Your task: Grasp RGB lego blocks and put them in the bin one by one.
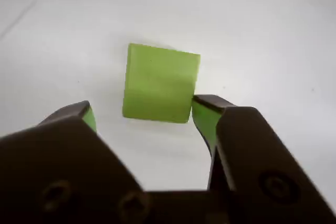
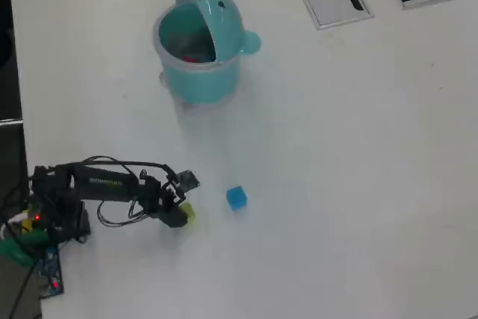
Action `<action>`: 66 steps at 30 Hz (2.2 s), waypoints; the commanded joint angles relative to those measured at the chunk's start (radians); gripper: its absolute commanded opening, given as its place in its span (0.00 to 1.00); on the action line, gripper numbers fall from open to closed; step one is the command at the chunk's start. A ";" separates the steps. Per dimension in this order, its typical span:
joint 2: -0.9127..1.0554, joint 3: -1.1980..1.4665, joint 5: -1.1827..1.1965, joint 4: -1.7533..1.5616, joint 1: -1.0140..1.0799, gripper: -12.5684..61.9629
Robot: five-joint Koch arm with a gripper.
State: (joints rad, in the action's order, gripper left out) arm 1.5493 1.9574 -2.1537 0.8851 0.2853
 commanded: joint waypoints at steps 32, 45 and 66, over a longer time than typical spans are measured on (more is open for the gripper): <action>-0.055 -0.026 0.097 -0.187 -0.029 0.42; -0.037 -0.137 0.304 -0.307 -0.092 0.31; 0.204 -0.227 0.719 -0.500 -0.382 0.32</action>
State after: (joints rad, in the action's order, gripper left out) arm 1.7089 1.8484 -1.4481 0.4602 -0.0936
